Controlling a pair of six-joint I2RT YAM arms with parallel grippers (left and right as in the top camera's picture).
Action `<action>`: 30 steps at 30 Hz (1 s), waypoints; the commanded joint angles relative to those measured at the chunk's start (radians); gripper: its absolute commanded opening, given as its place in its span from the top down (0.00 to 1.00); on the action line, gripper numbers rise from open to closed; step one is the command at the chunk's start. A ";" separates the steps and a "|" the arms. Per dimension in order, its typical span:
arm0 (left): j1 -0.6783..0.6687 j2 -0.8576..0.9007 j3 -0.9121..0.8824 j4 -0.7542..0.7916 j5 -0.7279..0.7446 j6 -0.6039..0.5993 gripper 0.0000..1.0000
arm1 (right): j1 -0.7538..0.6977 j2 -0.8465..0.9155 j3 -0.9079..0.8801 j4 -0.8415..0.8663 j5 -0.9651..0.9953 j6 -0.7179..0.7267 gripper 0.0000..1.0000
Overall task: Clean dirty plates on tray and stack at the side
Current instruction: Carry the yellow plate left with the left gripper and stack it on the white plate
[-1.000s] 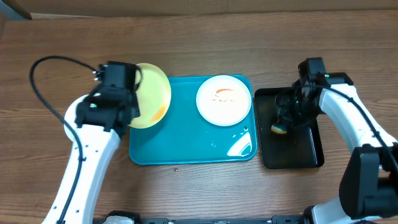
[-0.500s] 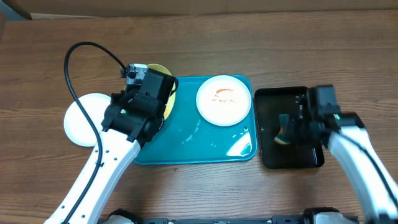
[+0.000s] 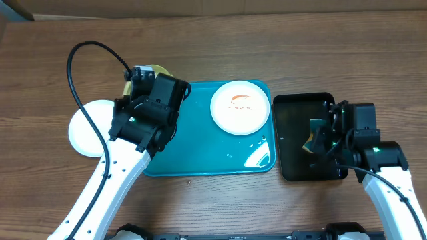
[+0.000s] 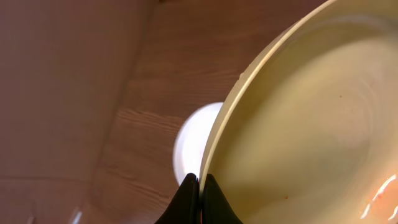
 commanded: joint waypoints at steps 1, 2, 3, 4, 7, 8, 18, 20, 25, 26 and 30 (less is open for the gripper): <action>-0.027 -0.021 0.023 0.026 -0.168 -0.003 0.96 | -0.003 0.010 -0.005 0.003 0.010 0.004 0.96; -0.033 -0.021 0.023 0.033 -0.168 -0.003 0.96 | -0.003 0.011 -0.005 0.004 0.010 0.004 0.96; -0.042 -0.021 0.023 0.043 -0.168 -0.003 0.96 | -0.003 0.014 -0.005 0.004 0.010 0.004 0.96; -0.051 -0.021 0.023 0.050 -0.167 -0.003 0.96 | -0.003 0.016 -0.005 0.003 0.010 0.004 0.96; -0.085 -0.021 0.023 0.080 -0.167 -0.003 0.96 | -0.003 0.019 -0.005 -0.003 0.010 0.003 0.96; -0.093 -0.021 0.023 0.088 -0.168 -0.002 0.96 | -0.003 0.019 -0.005 -0.003 0.010 0.004 0.96; -0.118 -0.021 0.023 0.108 -0.171 0.039 0.96 | -0.003 0.021 -0.005 -0.004 0.010 0.003 0.96; -0.118 -0.021 0.023 0.108 -0.171 0.042 0.96 | -0.003 0.021 -0.005 -0.003 0.010 0.004 0.96; -0.118 -0.021 0.023 0.108 -0.171 0.041 0.96 | -0.003 0.021 -0.005 -0.003 0.010 0.004 0.96; -0.118 -0.021 0.023 0.108 -0.171 0.041 0.96 | -0.003 0.021 -0.005 -0.003 0.010 0.004 0.96; -0.118 -0.021 0.023 0.108 -0.171 0.041 0.96 | -0.003 0.021 -0.005 -0.005 0.010 0.003 0.96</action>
